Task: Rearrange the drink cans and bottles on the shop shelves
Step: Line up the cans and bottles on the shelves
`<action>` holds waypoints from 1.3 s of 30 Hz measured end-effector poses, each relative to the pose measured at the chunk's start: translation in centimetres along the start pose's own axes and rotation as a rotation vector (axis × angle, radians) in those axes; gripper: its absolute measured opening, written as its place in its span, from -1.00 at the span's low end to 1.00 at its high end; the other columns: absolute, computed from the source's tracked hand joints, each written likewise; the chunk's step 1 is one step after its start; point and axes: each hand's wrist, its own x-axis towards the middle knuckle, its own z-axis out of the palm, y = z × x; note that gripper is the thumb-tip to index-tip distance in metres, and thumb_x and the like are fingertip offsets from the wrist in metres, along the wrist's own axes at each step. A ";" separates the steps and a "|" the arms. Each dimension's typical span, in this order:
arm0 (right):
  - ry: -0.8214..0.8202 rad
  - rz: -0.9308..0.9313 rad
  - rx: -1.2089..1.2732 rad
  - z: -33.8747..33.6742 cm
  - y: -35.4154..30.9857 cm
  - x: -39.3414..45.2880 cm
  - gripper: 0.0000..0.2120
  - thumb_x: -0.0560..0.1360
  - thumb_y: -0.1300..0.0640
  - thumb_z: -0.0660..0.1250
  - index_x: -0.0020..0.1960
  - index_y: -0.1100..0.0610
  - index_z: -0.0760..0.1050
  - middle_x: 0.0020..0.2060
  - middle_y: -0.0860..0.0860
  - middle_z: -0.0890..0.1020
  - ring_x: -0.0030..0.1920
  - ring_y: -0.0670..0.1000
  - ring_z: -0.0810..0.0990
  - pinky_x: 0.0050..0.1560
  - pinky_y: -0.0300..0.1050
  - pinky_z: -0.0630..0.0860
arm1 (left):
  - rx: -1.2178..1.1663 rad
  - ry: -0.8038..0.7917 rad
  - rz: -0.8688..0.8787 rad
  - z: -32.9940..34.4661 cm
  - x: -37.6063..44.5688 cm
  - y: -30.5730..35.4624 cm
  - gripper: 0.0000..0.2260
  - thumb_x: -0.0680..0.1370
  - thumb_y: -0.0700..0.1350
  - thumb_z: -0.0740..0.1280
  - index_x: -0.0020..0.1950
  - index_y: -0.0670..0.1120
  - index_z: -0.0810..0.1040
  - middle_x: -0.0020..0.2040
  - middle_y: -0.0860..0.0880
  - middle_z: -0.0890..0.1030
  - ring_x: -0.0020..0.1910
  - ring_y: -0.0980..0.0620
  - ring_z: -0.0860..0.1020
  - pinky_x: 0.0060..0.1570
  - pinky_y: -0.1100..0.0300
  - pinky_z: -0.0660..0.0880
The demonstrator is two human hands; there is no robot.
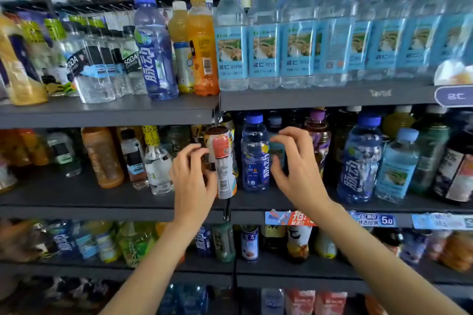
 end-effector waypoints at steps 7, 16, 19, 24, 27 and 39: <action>-0.275 0.862 0.285 7.6 1.7 -0.3 -0.16 0.37 0.05 0.49 0.44 0.29 0.10 0.37 0.21 0.30 0.37 0.19 0.30 0.29 0.03 0.33 | 0.121 -0.265 -0.217 -1.4 -2.8 -3.5 -0.63 0.47 -0.27 0.29 0.26 -0.13 0.38 0.22 -0.11 0.35 0.26 -0.09 0.33 0.19 0.00 0.28; -0.212 0.921 0.108 9.8 1.8 -1.1 -0.42 0.36 0.03 0.49 0.19 0.28 0.30 0.14 0.18 0.45 0.11 0.18 0.49 0.00 0.09 0.49 | 0.022 -0.357 -0.143 -0.8 -3.4 -4.2 -0.61 0.48 -0.28 0.28 0.30 -0.14 0.36 0.22 -0.09 0.35 0.21 -0.07 0.37 0.17 0.02 0.34; -0.239 0.825 0.057 8.7 1.1 -2.1 -0.49 0.38 0.05 0.47 0.13 0.28 0.30 0.08 0.17 0.43 0.03 0.16 0.50 -0.06 0.08 0.51 | 0.005 -0.373 -0.168 0.2 -3.9 -4.6 -0.60 0.48 -0.28 0.29 0.30 -0.14 0.35 0.23 -0.10 0.36 0.20 -0.08 0.39 0.14 0.03 0.33; -0.277 0.799 -0.071 8.0 1.4 -1.9 -0.49 0.42 -0.02 0.43 0.12 0.28 0.29 0.08 0.19 0.43 -0.10 0.09 0.47 -0.23 -0.05 0.39 | -0.076 -0.396 -0.145 2.6 -3.8 -3.6 -0.55 0.42 -0.33 0.33 0.30 -0.17 0.38 0.22 -0.16 0.39 0.21 -0.16 0.39 0.13 -0.01 0.35; -0.347 0.747 0.012 8.2 2.4 -1.7 -0.45 0.41 -0.02 0.44 0.19 0.30 0.33 0.10 0.17 0.50 0.06 0.11 0.51 -0.08 -0.09 0.44 | -0.126 -0.411 -0.109 3.7 -3.7 -2.4 -0.52 0.44 -0.32 0.32 0.35 -0.13 0.38 0.26 -0.16 0.36 0.23 -0.14 0.37 0.17 -0.04 0.36; 0.038 1.027 0.299 11.2 7.1 -0.1 -0.53 0.55 0.18 0.27 0.40 0.26 0.24 0.29 0.17 0.44 0.29 0.14 0.41 0.24 -0.08 0.34 | 0.346 -0.463 0.246 6.6 -4.6 -3.3 -0.38 0.17 -0.18 0.52 0.24 0.01 0.55 0.19 -0.14 0.52 0.13 -0.13 0.35 0.03 -0.09 0.43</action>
